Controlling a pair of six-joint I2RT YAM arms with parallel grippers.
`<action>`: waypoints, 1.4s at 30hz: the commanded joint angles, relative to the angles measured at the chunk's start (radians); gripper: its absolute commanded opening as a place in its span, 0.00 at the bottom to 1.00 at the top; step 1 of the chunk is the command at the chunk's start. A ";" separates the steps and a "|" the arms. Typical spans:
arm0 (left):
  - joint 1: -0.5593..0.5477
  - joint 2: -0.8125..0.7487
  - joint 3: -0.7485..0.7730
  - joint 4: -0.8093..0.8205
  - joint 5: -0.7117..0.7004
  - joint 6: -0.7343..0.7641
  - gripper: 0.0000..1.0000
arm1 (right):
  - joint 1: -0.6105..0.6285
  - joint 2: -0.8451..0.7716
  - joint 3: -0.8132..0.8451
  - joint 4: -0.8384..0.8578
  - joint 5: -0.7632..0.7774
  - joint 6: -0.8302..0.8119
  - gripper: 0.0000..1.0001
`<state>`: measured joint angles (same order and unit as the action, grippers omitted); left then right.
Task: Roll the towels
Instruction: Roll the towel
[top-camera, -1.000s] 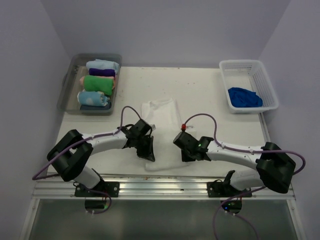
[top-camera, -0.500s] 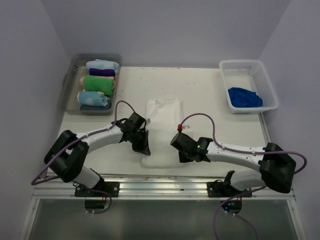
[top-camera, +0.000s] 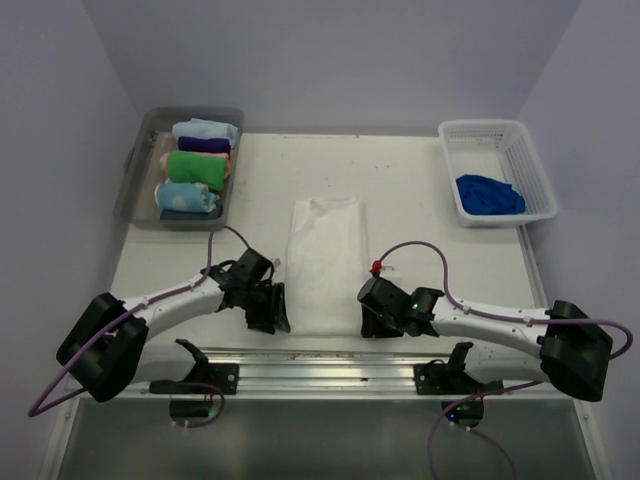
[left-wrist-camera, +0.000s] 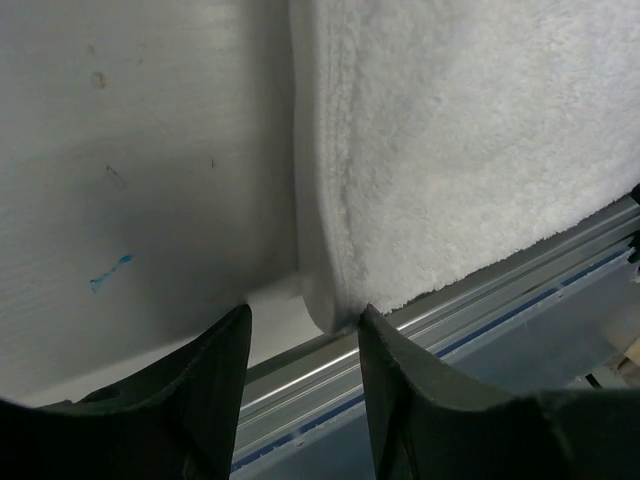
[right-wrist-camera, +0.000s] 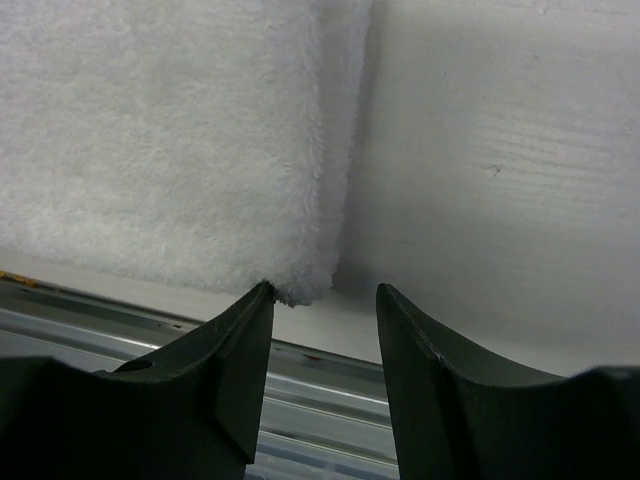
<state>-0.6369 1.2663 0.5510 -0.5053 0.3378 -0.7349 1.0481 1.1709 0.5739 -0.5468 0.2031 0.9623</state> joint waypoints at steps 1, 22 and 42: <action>-0.001 0.002 -0.026 0.086 0.021 -0.032 0.49 | 0.003 -0.001 -0.016 0.094 -0.031 0.072 0.50; -0.030 0.013 -0.105 0.140 0.060 -0.101 0.48 | 0.003 0.019 -0.045 0.097 -0.019 0.084 0.35; -0.046 0.008 -0.066 0.116 -0.017 -0.153 0.00 | 0.003 0.006 -0.046 0.090 -0.002 0.087 0.32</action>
<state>-0.6777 1.2751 0.4679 -0.3614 0.3744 -0.8803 1.0481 1.1877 0.5343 -0.4576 0.1699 1.0317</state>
